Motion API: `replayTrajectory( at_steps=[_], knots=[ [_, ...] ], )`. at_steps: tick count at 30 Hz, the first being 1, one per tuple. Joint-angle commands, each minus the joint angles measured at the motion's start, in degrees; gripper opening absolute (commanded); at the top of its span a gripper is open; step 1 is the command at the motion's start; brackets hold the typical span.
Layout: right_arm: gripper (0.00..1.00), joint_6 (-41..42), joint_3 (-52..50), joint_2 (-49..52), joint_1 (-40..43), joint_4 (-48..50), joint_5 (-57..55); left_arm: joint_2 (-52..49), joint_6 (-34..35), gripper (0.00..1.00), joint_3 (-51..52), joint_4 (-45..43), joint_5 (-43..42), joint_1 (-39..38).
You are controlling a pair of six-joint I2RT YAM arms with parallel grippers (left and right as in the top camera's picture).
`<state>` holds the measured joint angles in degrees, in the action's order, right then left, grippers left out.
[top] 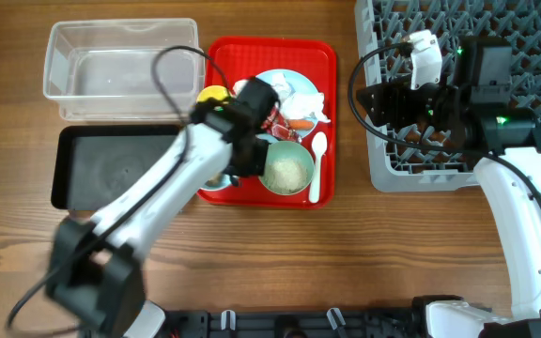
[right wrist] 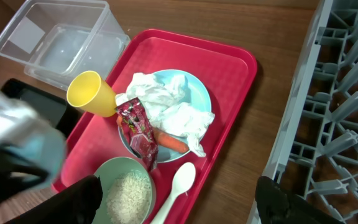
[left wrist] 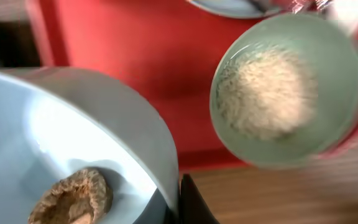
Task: Sort waste into correct bins and load items into the dishwasher rack
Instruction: 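Grasp the brown food lump in the blue bowl with the left gripper, then carry the lump to the black tray and open the left gripper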
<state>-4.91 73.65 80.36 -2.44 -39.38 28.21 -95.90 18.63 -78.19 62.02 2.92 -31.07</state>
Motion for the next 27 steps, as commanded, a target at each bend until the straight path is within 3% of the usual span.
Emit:
replayTrajectory(
  at_steps=[1,5,15,20,27],
  knots=[
    [0.82,0.39,0.81,-0.42,-0.17,0.66,-0.37,8.79,4.39,0.04,-1.38,2.86,-3.37,4.74],
    [0.82,0.39,0.81,-0.42,-0.17,1.33,-0.37,14.75,2.25,0.04,-1.03,5.97,-9.81,16.26],
    [0.82,0.39,0.81,-0.42,-0.17,1.29,-0.37,13.66,-23.61,0.04,12.50,-4.00,-50.58,49.13],
    [0.82,0.42,0.81,-0.42,-0.17,1.36,-0.37,11.72,-32.68,0.04,19.39,-10.93,-62.88,56.70],
    [0.82,0.42,0.81,-0.42,-0.17,1.38,-0.35,9.64,-42.53,0.04,22.32,-13.20,-68.28,62.16]
  ],
)
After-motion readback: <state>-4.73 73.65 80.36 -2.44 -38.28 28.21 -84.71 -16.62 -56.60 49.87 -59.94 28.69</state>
